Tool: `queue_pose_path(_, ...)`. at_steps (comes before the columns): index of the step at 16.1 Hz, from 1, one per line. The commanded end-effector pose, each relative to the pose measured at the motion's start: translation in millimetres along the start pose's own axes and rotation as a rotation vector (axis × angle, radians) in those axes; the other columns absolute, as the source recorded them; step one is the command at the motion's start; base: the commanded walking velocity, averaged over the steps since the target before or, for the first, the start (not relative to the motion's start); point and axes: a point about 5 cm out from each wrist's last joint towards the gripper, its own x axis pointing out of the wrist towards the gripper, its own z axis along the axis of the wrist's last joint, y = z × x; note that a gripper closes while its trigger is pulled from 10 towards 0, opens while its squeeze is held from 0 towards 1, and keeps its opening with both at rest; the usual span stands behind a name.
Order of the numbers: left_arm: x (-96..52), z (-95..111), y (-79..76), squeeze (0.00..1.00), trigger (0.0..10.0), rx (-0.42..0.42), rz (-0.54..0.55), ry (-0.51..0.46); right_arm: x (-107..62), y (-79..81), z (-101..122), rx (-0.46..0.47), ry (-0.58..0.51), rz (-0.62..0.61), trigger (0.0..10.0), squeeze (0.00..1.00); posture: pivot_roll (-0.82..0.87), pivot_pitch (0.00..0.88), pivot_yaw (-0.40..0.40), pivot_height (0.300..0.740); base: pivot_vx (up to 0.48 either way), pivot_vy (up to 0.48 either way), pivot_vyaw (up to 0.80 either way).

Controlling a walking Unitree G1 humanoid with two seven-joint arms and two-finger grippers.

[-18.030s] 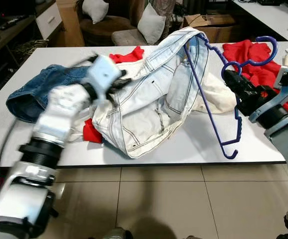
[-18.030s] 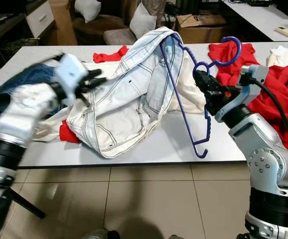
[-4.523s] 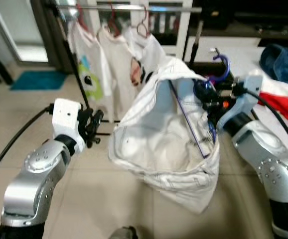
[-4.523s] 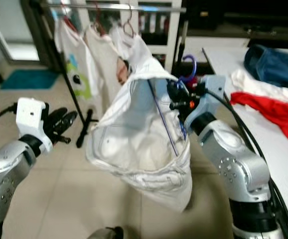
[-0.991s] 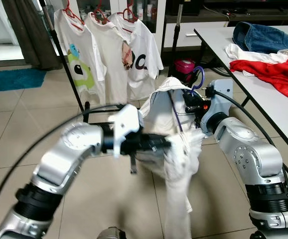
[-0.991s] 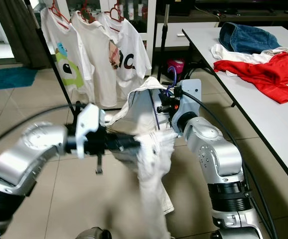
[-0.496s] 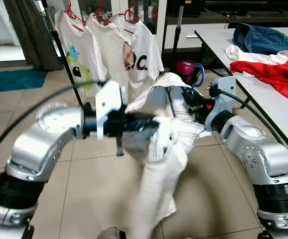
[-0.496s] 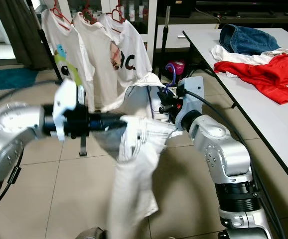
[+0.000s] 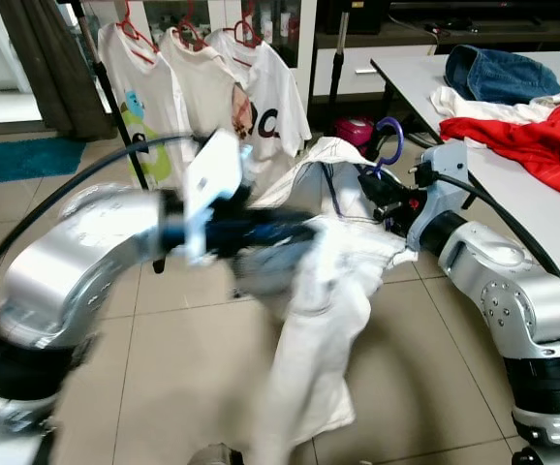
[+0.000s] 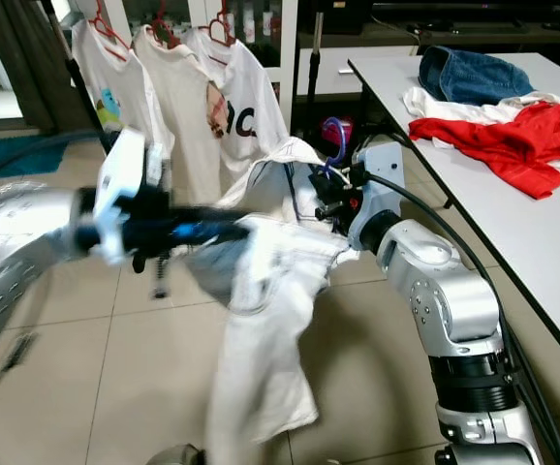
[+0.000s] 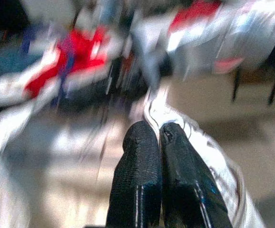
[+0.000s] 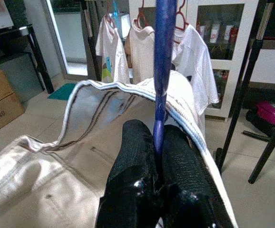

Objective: Hang hanger

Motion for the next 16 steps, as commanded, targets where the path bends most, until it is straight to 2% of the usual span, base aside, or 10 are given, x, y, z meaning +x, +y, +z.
queue_pose_path(1, -12.2, -1.2, 8.6, 0.00, 0.0, 0.054, 0.073, 0.041, -9.7, -19.0, -5.2, -0.003, 0.029, -0.070, 0.0, 0.00, -0.06, 0.000, -0.003, 0.740, 0.000, 0.000, 0.00)
queue_pose_path(2, -14.1, -29.3, 11.4, 0.00, 0.0, 0.008, 0.125, 0.146, -11.2, -17.1, 0.0, 0.001, 0.008, -0.034, 0.0, 0.00, -0.06, 0.000, -0.009, 0.740, 0.000, 0.000, 0.00)
queue_pose_path(3, -14.9, -77.3, 18.0, 0.00, 0.0, -0.041, 0.254, 0.299, -16.4, -10.6, 10.1, 0.003, -0.019, 0.051, 0.0, 0.00, -0.06, 0.000, -0.010, 0.740, 0.000, 0.000, 0.00)
queue_pose_path(5, -9.3, -98.5, 25.1, 0.00, 0.0, -0.064, 0.362, 0.330, -21.3, -5.6, 16.5, 0.008, -0.030, 0.112, 0.0, 0.00, -0.06, 0.000, -0.015, 0.740, 0.000, 0.000, 0.00)
queue_pose_path(6, -4.5, -103.1, 25.8, 0.00, 0.0, -0.077, 0.376, 0.313, -23.1, -3.4, 17.9, 0.009, -0.028, 0.136, 0.0, 0.00, -0.06, 0.000, -0.015, 0.740, 0.000, 0.000, 0.00)
queue_pose_path(8, 16.9, -113.8, 21.1, 0.00, 0.0, -0.088, 0.345, 0.257, -28.4, 4.9, 17.7, 0.020, 0.008, 0.207, 0.0, 0.00, -0.06, 0.000, -0.016, 0.740, 0.000, 0.000, 0.00)
queue_pose_path(9, 36.9, -120.0, 19.7, 0.00, 0.0, -0.071, 0.328, 0.226, -31.9, 13.0, 16.4, 0.022, 0.038, 0.257, 0.0, 0.00, -0.07, 0.000, -0.010, 0.740, 0.000, 0.000, 0.00)
queue_pose_path(11, 53.2, -122.5, 18.4, 0.00, 0.0, -0.059, 0.304, 0.186, -34.3, 19.6, 17.4, 0.028, 0.043, 0.295, 0.0, 0.00, -0.08, 0.000, -0.007, 0.740, 0.000, 0.000, 0.00)
queue_pose_path(14, 67.3, -124.2, 16.6, 0.00, 0.0, -0.066, 0.274, 0.148, -36.2, 30.5, 17.6, 0.043, 0.049, 0.338, 0.0, 0.00, -0.10, 0.000, 0.005, 0.740, 0.000, 0.000, 0.00)
queue_pose_path(16, 77.4, -124.2, 18.3, 0.00, 0.0, -0.043, 0.264, 0.111, -40.1, 44.4, 21.2, 0.108, 0.043, 0.404, 0.0, 0.00, -0.11, 0.000, 0.012, 0.740, 0.000, 0.000, 0.00)
